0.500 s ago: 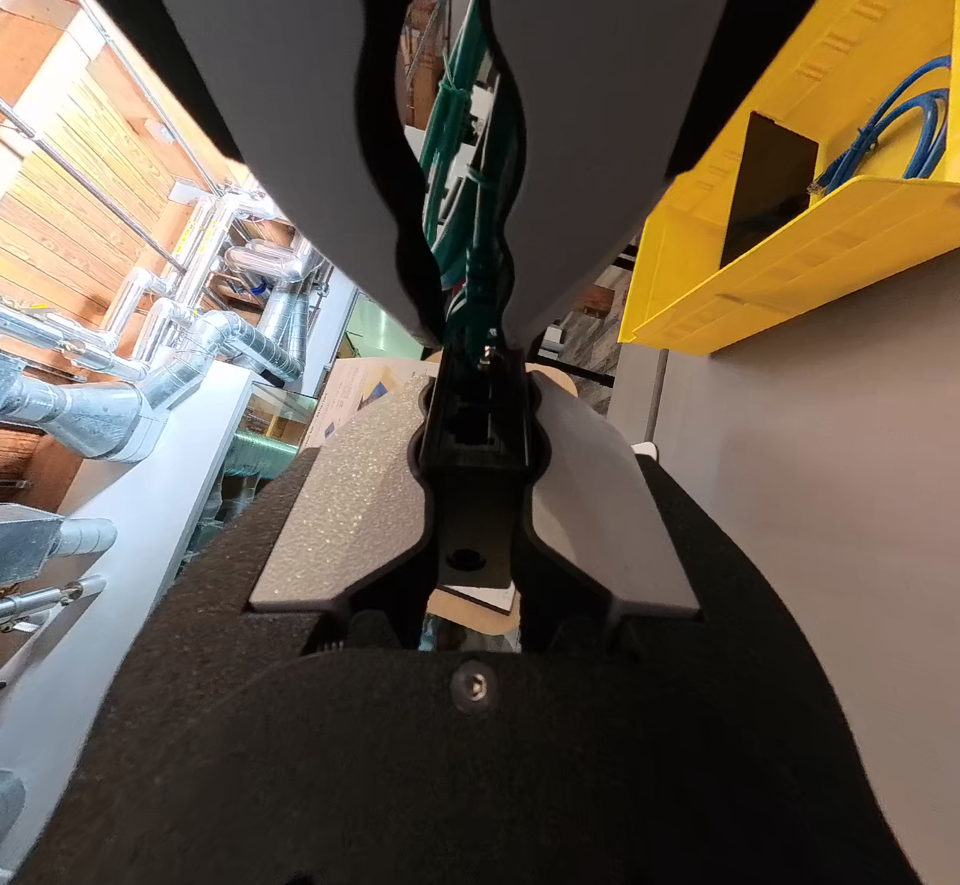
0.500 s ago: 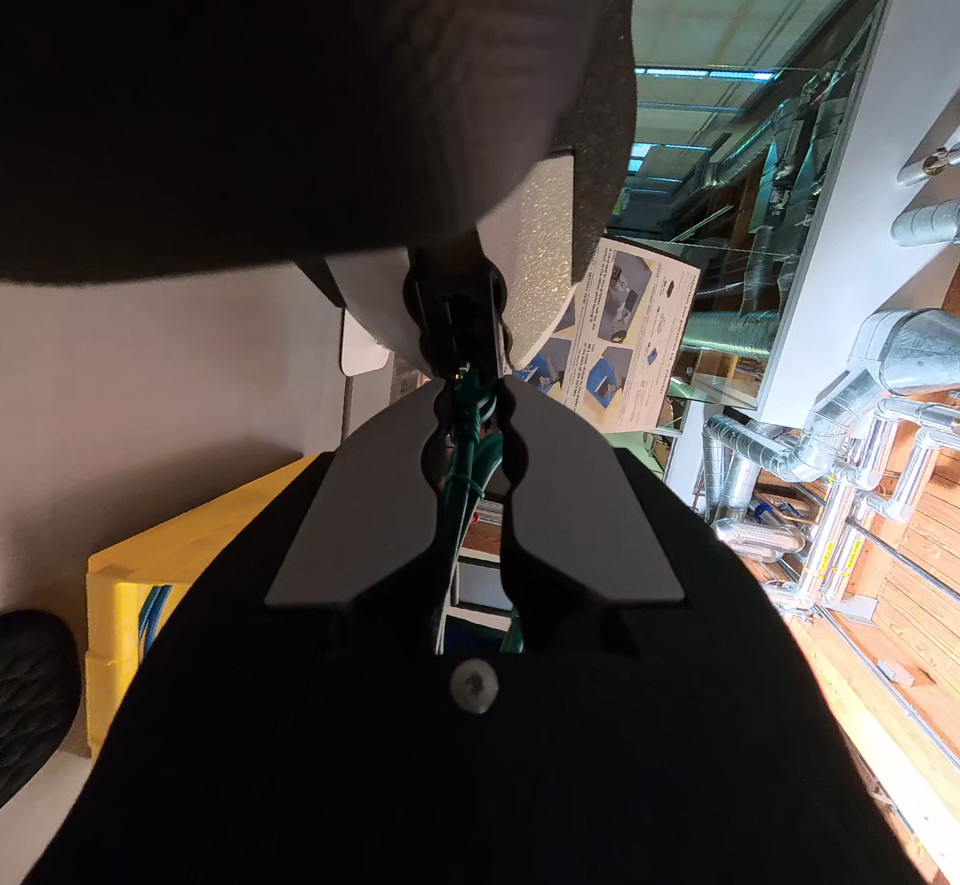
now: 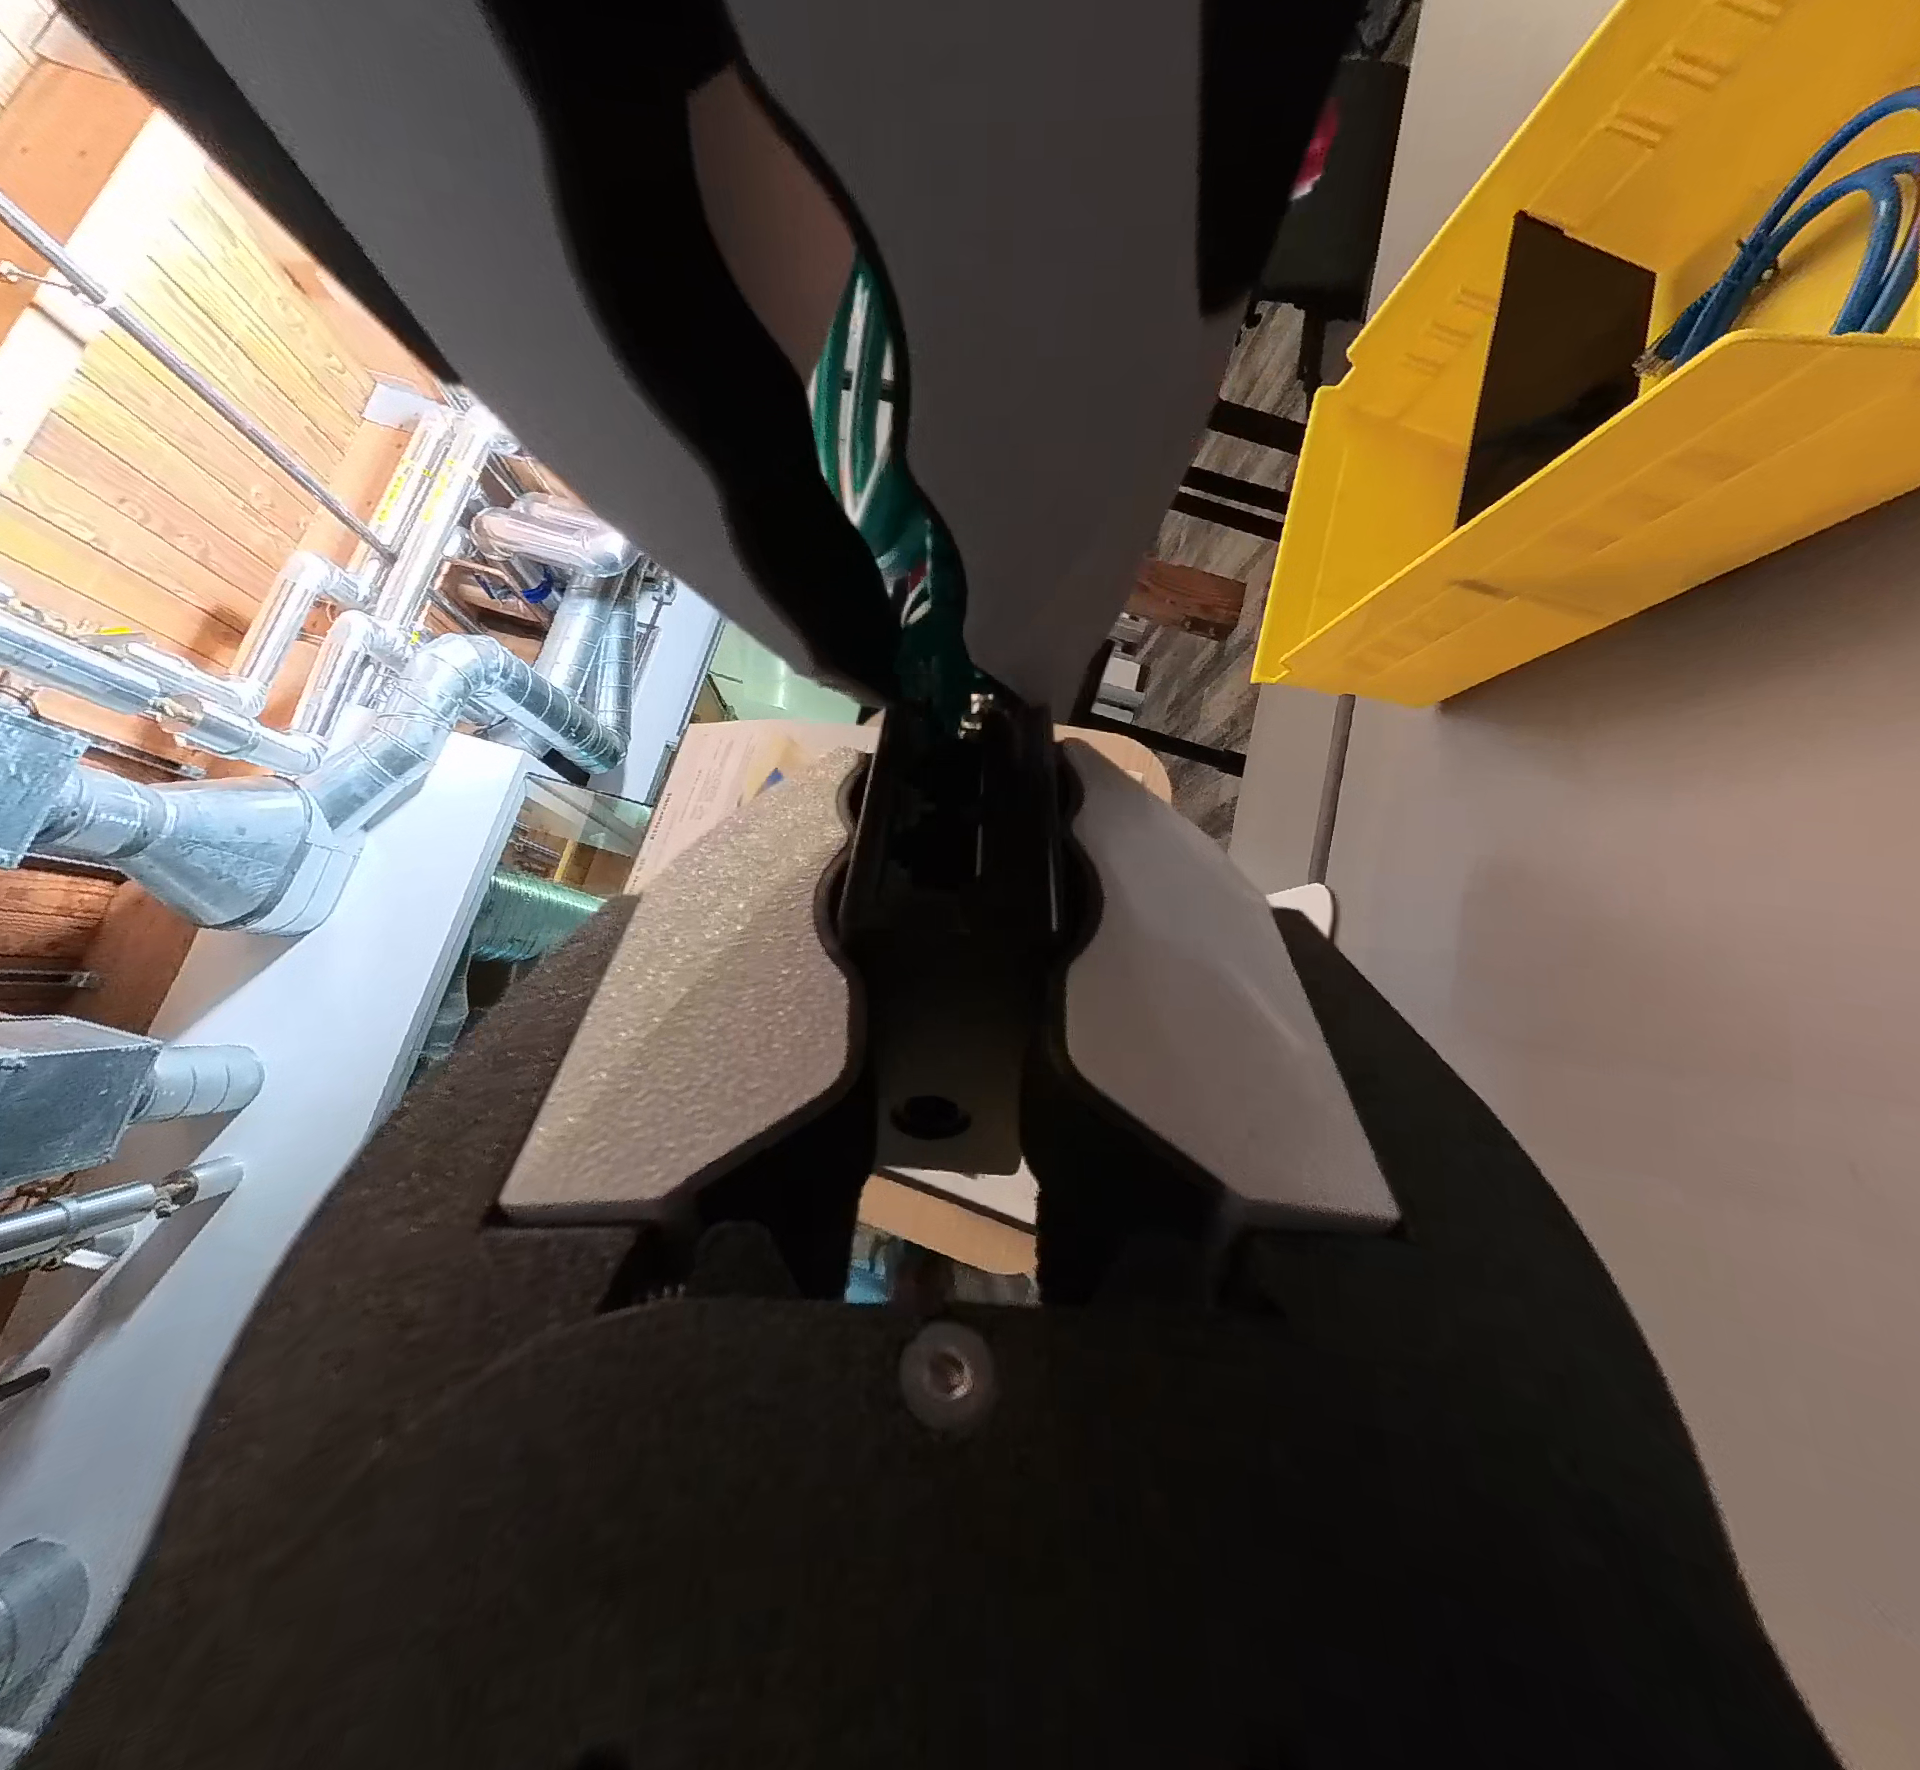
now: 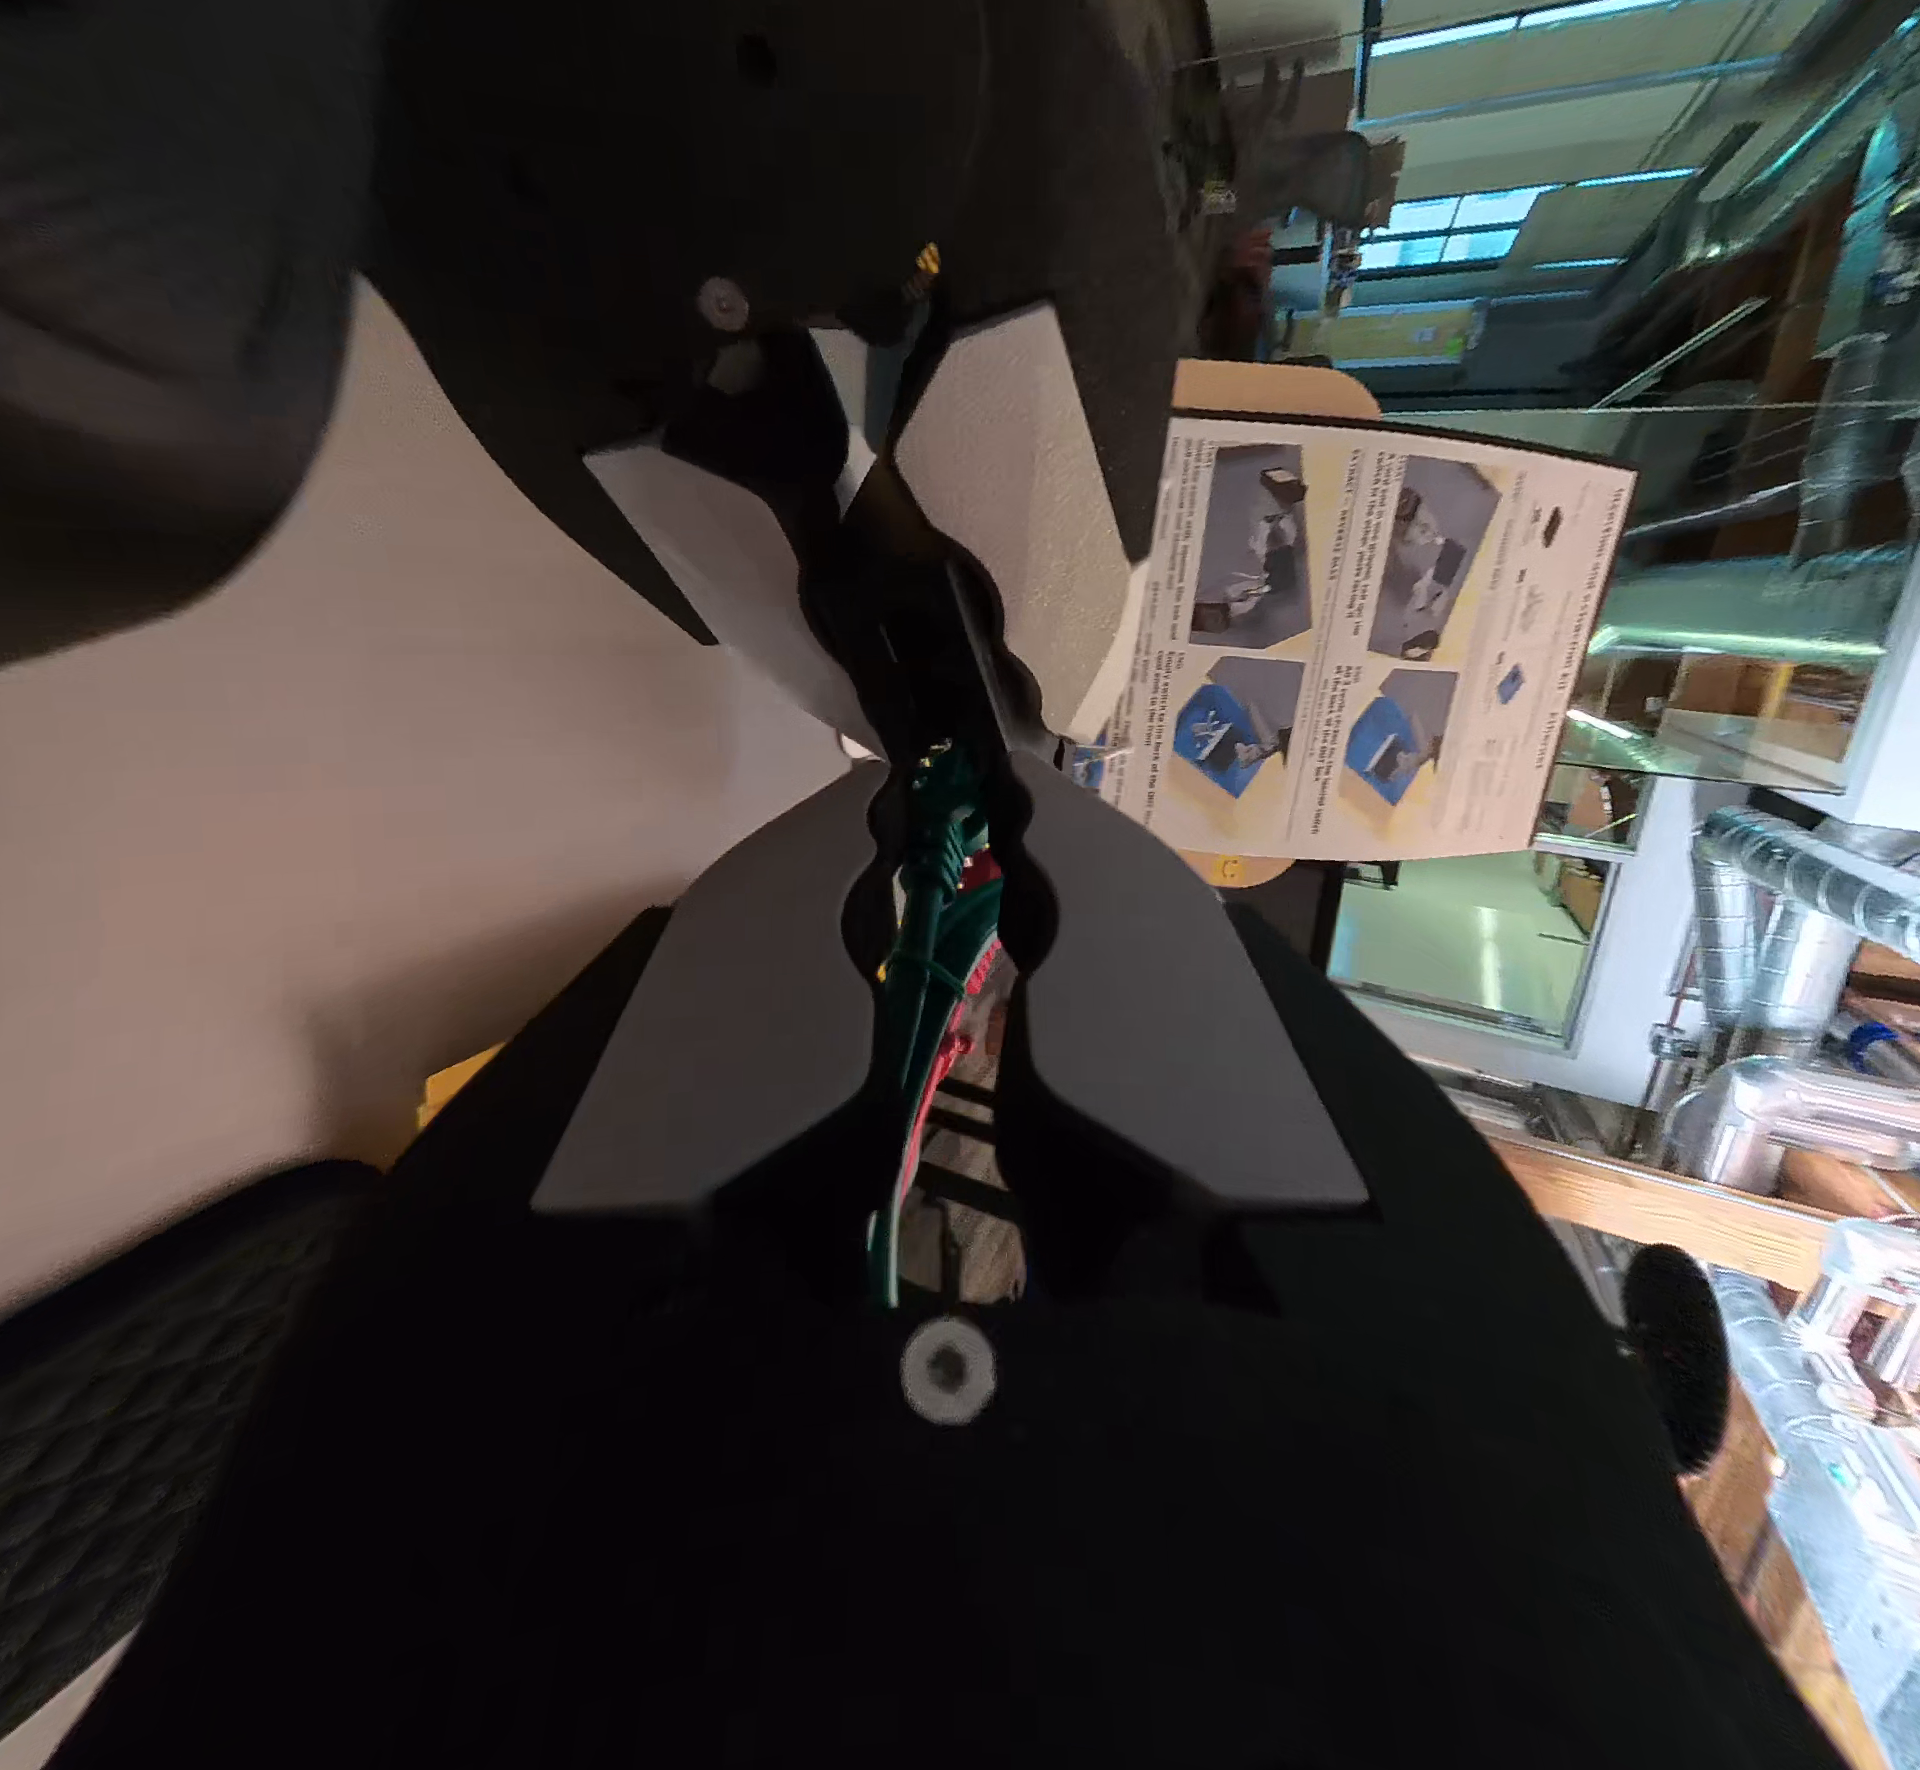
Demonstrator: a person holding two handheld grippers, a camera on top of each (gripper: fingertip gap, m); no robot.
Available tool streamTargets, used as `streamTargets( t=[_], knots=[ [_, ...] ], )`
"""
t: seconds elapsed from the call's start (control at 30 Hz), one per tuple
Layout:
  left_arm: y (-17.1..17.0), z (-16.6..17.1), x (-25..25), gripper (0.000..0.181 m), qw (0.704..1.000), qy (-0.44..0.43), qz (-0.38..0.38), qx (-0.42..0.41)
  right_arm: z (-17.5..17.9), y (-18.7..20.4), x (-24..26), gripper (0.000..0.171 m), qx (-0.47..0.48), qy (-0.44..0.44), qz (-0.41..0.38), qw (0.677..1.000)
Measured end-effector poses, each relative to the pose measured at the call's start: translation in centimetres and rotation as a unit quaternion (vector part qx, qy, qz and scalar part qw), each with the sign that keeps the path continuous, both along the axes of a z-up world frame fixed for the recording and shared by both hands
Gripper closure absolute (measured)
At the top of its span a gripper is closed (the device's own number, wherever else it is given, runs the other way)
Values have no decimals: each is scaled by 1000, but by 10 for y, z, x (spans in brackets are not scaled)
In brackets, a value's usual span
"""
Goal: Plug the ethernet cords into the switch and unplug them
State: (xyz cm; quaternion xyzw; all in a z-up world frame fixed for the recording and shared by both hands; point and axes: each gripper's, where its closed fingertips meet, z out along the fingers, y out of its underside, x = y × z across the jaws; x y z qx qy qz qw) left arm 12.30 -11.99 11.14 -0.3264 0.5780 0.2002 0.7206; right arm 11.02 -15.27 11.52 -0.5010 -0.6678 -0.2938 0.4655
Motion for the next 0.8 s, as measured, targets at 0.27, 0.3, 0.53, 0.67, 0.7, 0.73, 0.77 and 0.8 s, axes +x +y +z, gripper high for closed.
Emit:
streamTargets(
  t=[0.27,0.3,0.53,0.67,0.7,0.73,0.77,0.8],
  knots=[
    [4,-5,2,150,1000,5,-7,-8,-5,3,2,155,-58,2,-26,998],
    [6,-7,2,150,1000,5,-5,-11,-7,5,3,155,-62,-2,-29,998],
    [17,-25,8,150,999,28,-4,-32,-22,16,10,154,-93,-20,-39,995],
    [24,-34,10,150,998,36,0,-50,-30,23,13,154,-110,-13,-36,993],
    [26,-34,10,150,998,33,0,-51,-31,24,13,154,-111,-10,-34,993],
    [27,-36,10,149,998,35,-1,-55,-32,26,14,154,-112,-8,-33,993],
    [29,-37,9,150,998,36,2,-57,-33,26,14,155,-116,-8,-31,993],
    [43,-35,1,150,998,36,44,-30,-41,21,16,157,-150,-21,-27,988]
  ],
)
